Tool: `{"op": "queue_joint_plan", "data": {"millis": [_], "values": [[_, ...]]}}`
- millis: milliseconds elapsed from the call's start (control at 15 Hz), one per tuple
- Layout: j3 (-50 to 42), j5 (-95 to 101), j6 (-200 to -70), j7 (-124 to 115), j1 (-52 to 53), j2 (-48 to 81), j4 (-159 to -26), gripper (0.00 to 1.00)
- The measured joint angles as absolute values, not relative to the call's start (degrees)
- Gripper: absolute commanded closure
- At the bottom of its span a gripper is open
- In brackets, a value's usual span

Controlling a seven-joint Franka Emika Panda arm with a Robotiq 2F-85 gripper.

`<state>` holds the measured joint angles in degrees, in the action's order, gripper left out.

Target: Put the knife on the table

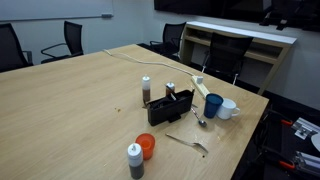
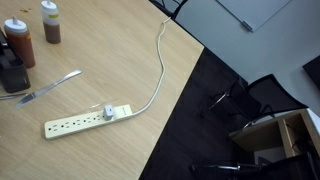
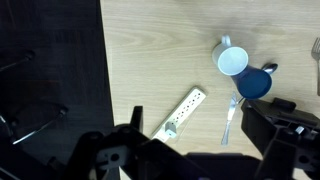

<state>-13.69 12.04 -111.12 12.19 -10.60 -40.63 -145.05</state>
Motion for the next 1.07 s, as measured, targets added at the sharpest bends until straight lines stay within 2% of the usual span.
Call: {"op": "queue_joint_plan", "data": {"millis": [333,800,1067], "values": [[-12.8,11.2,-115.7,9.8,-7.5,-33.8,-145.1,0.0],[-6.4,9.8,-130.5,1.5,-3.8,-20.9,-145.1,0.0],[-6.0,9.8,-130.7,1.1,-4.1,-20.5,-145.1,0.0]]}}
